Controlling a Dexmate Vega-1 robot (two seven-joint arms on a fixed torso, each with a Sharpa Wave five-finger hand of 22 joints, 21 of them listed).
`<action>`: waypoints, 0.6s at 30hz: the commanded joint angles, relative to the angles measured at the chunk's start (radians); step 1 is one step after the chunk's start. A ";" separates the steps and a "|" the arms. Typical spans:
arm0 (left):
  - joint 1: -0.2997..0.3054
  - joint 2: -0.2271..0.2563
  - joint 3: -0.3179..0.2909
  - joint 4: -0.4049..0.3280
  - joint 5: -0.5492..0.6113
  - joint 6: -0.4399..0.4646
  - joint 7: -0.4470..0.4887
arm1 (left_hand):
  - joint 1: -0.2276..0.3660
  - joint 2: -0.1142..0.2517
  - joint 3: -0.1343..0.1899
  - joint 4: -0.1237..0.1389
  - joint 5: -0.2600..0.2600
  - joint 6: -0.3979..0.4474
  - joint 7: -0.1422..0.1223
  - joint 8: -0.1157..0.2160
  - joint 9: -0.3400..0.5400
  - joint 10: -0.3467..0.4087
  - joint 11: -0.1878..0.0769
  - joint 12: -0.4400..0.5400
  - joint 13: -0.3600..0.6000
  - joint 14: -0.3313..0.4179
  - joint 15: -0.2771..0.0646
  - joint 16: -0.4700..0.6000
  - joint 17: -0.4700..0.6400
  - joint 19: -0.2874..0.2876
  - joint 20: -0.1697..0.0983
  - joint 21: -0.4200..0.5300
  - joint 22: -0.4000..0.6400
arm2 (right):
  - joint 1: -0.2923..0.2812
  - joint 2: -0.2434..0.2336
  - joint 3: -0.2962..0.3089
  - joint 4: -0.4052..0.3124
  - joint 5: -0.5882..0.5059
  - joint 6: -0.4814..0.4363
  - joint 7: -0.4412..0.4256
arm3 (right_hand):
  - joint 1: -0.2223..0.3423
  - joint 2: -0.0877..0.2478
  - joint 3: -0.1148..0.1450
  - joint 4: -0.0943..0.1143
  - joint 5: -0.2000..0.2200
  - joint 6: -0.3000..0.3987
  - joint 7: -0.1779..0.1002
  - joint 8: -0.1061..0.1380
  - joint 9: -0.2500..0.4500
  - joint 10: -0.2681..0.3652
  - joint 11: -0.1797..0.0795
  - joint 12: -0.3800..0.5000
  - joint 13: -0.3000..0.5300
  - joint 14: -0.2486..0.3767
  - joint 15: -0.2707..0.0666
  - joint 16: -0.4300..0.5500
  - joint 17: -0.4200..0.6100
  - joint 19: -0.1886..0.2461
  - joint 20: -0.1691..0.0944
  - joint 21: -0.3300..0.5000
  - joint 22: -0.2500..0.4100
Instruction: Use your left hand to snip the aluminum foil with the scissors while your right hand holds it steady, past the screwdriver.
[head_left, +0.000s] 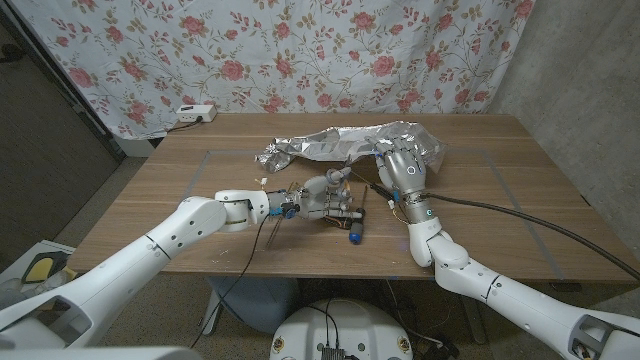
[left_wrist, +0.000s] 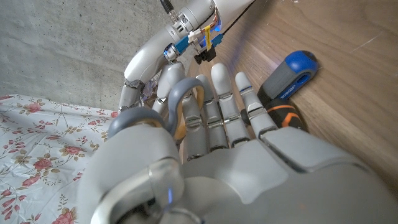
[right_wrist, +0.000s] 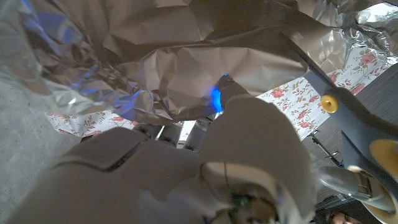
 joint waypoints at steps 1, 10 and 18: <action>0.001 -0.005 0.002 -0.007 0.004 -0.003 0.011 | 0.078 0.008 0.135 -0.017 -0.010 -0.021 -0.010 0.002 0.014 0.007 -0.029 0.277 0.176 -0.017 -0.004 -0.006 0.025 -0.010 -0.001 0.020 0.016 | 0.001 -0.005 0.004 0.000 0.001 0.005 0.001 | 0.010 -0.003 0.004 0.001 0.002 0.005 0.002 0.002 0.003 0.000 0.001 0.009 0.001 0.008 -0.192 -0.002 0.004 0.006 -0.074 0.005 0.003; 0.016 -0.003 -0.007 -0.016 -0.002 -0.015 0.022 | 0.140 0.007 0.304 -0.016 -0.030 -0.041 -0.012 0.006 0.021 0.000 -0.029 0.279 0.185 -0.018 -0.020 -0.021 0.052 -0.024 -0.014 0.058 0.040 | 0.003 -0.007 0.004 0.001 -0.002 0.008 0.003 | 0.010 -0.003 0.004 0.001 0.002 0.005 0.002 0.002 0.003 0.000 0.001 0.009 0.001 0.009 -0.192 -0.002 0.005 0.006 -0.074 0.005 0.003; 0.053 0.011 -0.024 -0.044 0.026 -0.072 0.041 | 0.137 -0.001 0.346 -0.002 -0.052 -0.055 -0.010 0.005 0.023 -0.002 -0.034 0.276 0.171 -0.018 -0.030 -0.024 0.048 -0.032 -0.020 0.081 0.052 | 0.003 -0.006 0.006 0.001 0.000 -0.001 0.015 | 0.010 -0.003 0.004 0.001 0.002 0.005 0.002 0.002 0.004 -0.001 0.001 0.009 0.000 0.010 -0.192 -0.002 0.006 0.005 -0.074 0.006 0.003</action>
